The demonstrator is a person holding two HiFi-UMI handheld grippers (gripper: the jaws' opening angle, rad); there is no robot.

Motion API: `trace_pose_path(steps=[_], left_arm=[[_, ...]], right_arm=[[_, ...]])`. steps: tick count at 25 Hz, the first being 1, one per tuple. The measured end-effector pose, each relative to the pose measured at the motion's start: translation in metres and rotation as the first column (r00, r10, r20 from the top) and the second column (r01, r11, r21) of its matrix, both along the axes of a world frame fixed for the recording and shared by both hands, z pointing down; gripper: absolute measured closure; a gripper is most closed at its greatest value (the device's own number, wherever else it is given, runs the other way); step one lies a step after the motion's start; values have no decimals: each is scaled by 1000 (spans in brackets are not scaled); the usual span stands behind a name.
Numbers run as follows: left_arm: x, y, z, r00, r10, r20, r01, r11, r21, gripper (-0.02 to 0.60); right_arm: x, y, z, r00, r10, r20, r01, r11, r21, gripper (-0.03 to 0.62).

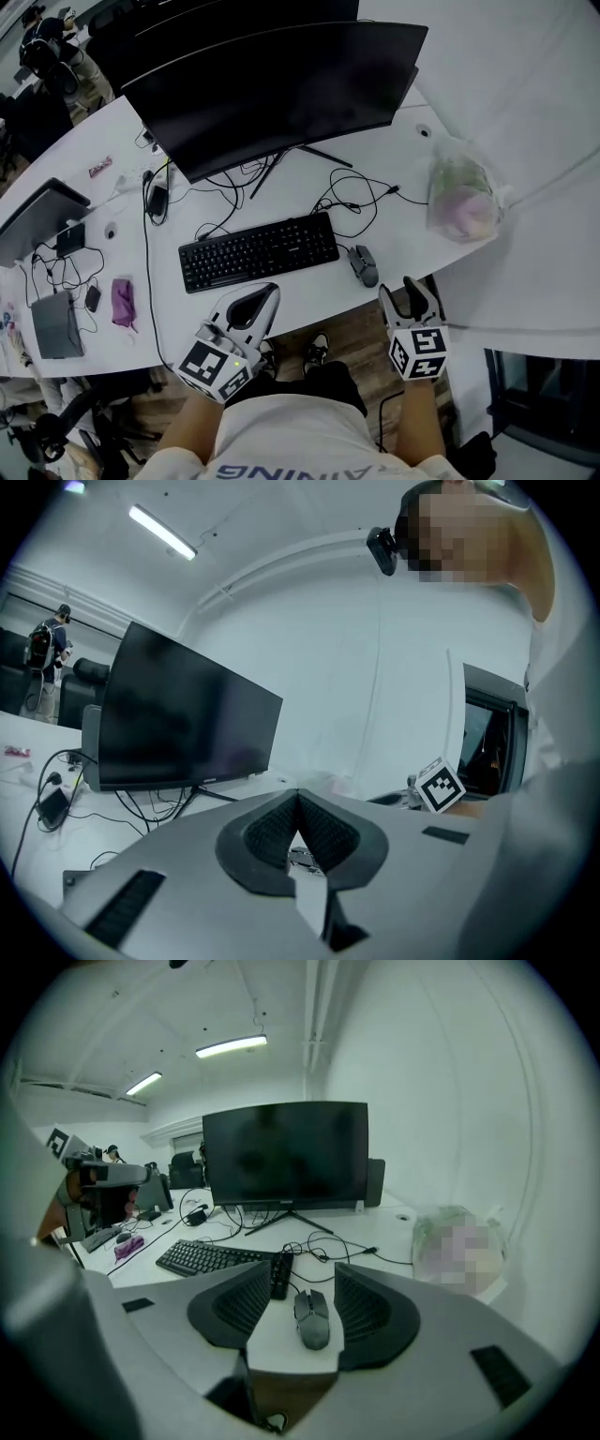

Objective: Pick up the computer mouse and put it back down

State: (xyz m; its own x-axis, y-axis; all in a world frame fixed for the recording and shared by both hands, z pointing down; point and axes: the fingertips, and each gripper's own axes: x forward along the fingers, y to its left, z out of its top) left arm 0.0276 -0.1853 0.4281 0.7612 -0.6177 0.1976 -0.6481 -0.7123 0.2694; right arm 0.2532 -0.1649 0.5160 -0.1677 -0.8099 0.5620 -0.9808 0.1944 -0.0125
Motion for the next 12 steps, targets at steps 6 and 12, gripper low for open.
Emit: trace_pose_path(steps=[6,12], left_arm=[[14,-5,25,1000,-20,19,21,998,-57,577],[14,-12,40,998,-57,22,59,992,-109,577]], right_arm=[[2,-8,62,997,-74,-20,70,982,-176,359],[0,-16,119,994,-107,-23,95,950,-296,335]])
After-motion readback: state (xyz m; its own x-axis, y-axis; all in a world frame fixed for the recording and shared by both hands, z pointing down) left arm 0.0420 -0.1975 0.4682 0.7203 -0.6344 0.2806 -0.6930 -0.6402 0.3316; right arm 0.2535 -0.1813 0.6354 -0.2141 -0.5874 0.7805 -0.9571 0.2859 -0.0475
